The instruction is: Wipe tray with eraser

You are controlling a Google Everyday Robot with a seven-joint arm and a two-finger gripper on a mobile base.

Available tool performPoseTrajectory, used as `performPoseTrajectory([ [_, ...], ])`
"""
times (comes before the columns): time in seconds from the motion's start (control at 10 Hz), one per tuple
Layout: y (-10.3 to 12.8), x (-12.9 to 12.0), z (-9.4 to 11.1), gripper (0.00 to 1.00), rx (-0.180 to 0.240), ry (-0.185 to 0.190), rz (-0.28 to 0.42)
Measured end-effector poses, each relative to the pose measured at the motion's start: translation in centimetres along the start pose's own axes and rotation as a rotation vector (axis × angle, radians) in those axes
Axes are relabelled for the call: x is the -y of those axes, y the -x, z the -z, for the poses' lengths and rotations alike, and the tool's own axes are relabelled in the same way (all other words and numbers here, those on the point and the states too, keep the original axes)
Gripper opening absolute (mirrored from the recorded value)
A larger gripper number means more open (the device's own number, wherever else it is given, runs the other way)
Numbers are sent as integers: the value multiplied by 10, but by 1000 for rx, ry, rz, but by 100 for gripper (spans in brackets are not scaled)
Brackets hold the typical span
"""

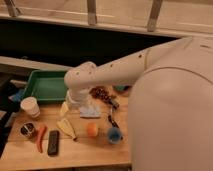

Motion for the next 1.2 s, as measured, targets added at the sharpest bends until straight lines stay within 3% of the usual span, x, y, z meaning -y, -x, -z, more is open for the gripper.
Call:
performPoseTrajectory([
  [0.1,5,-23,-13,80,-20,12,45],
  [0.4,11,-50,-29,80,-44,50,111],
  [0.6,12,-81,-39,80,-58,89,174],
  [1.1,13,-77,-40,80,-63,83,167],
  [1.2,14,-82,-48,80,-74,90,165],
])
